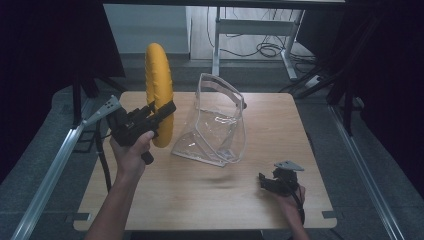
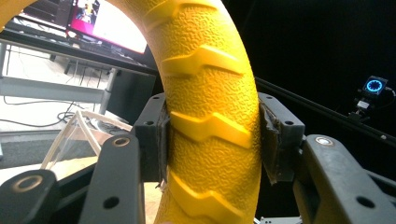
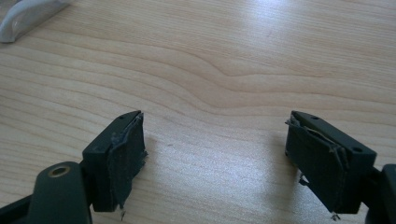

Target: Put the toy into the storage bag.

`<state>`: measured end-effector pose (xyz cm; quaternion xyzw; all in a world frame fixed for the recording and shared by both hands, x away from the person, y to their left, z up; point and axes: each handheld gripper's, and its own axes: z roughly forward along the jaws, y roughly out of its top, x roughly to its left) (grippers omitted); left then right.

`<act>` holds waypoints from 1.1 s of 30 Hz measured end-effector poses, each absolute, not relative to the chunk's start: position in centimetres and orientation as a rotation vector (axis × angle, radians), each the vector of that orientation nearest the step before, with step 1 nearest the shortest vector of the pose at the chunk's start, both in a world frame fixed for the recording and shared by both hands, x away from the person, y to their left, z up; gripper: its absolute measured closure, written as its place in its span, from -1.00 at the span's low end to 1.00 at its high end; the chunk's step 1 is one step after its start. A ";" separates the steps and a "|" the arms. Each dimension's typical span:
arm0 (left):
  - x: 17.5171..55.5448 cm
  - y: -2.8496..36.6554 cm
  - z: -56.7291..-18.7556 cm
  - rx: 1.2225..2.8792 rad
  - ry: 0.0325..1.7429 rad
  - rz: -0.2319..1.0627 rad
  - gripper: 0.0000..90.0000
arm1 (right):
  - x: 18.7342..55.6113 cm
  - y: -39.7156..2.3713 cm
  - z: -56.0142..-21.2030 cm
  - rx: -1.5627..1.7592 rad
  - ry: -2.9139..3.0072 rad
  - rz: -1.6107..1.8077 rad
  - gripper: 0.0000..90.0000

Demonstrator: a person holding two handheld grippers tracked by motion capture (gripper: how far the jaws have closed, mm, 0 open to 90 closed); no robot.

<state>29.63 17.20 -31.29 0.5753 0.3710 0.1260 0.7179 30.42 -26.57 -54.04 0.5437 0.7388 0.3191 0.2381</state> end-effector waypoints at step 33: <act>29.2 11.8 -27.5 1.271 0.713 0.294 0.13 | 30.4 -26.6 -54.0 1.490 2.023 0.874 -0.55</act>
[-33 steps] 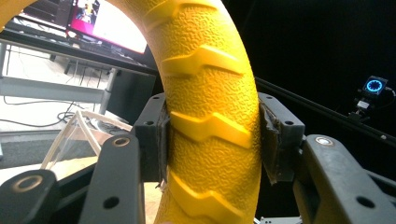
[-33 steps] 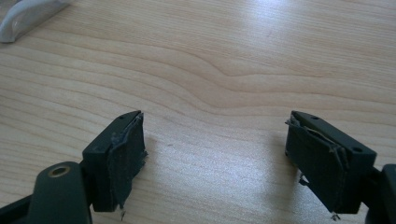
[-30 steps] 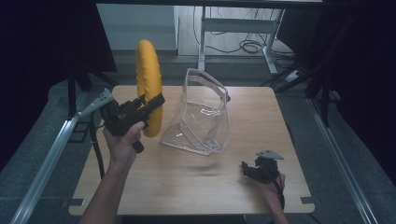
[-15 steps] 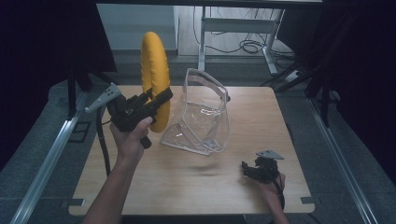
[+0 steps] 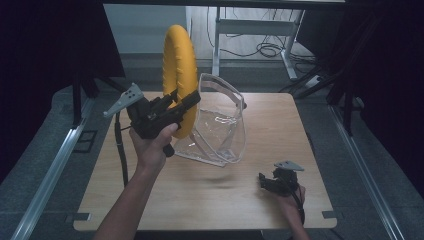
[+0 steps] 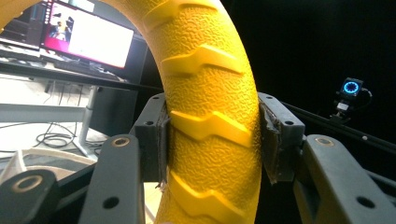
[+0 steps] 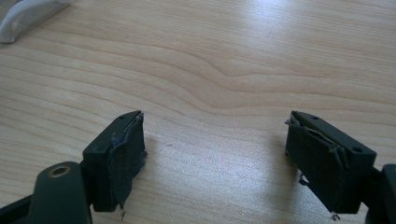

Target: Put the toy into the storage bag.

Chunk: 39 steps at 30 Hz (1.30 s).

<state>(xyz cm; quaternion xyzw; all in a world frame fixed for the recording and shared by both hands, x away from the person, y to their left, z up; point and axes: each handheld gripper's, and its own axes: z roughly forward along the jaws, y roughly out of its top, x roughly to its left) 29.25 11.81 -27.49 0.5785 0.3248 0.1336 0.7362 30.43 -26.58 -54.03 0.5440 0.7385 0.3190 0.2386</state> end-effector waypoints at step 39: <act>30.2 3.9 -26.9 1.300 0.618 0.211 0.13 | 30.4 -26.6 -54.0 1.490 2.022 0.875 -0.55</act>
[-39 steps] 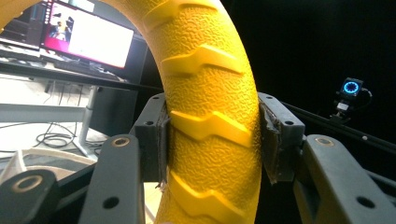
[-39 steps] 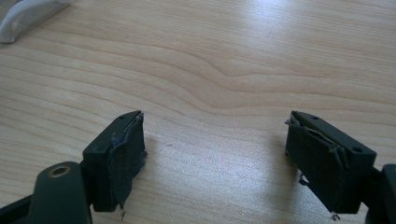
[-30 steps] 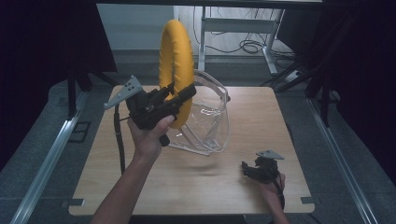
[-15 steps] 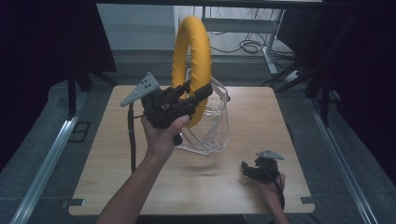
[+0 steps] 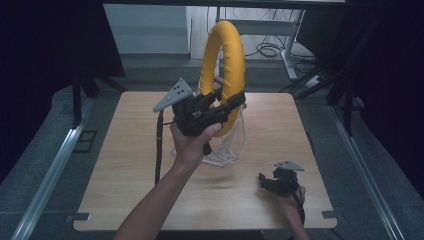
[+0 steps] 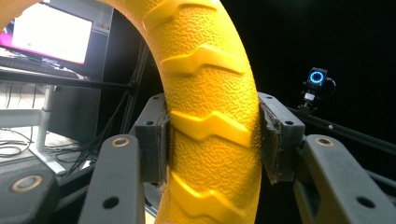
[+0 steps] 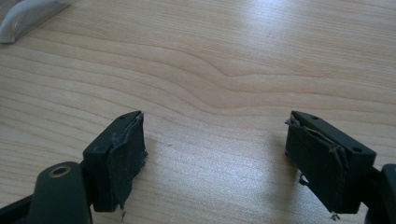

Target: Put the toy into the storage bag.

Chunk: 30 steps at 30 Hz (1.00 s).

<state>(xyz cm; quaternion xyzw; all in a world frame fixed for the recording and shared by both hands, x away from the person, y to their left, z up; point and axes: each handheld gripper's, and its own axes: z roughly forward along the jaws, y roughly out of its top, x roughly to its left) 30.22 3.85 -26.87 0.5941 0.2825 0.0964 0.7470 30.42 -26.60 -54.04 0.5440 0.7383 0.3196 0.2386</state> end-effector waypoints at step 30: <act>33.4 3.6 -33.1 1.313 0.756 0.180 0.13 | 30.4 -26.6 -54.0 1.489 2.021 0.874 -0.55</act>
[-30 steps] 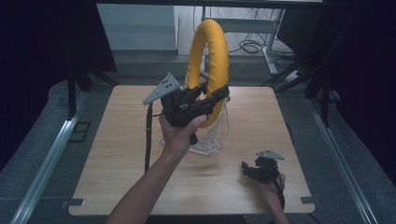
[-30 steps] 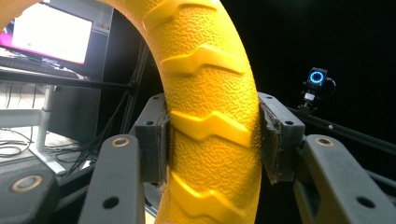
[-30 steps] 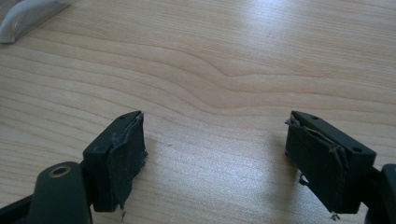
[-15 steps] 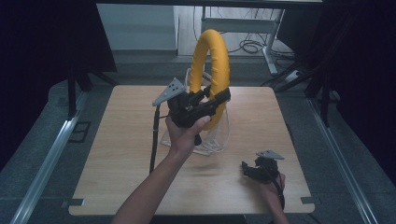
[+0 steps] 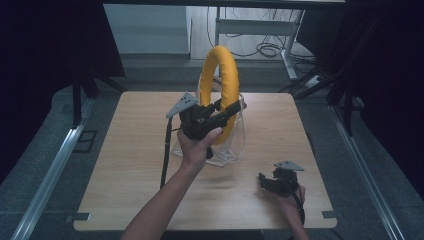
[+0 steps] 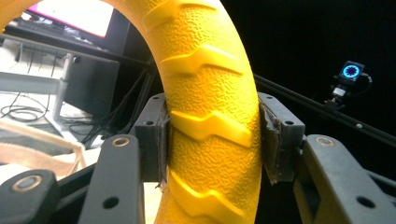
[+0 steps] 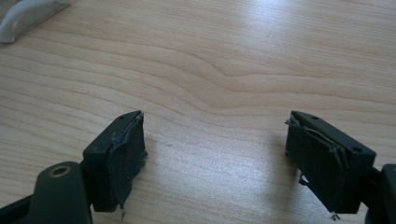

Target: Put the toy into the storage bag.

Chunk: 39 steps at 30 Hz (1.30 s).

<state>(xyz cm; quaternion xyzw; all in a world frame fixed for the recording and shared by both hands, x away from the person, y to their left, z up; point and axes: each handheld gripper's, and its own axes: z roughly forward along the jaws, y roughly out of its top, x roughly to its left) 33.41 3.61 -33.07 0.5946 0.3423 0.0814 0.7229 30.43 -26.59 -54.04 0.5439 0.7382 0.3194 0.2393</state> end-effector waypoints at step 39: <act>36.1 3.5 -41.2 1.303 0.967 0.129 0.12 | 30.4 -26.6 -54.0 1.491 2.025 0.871 -0.55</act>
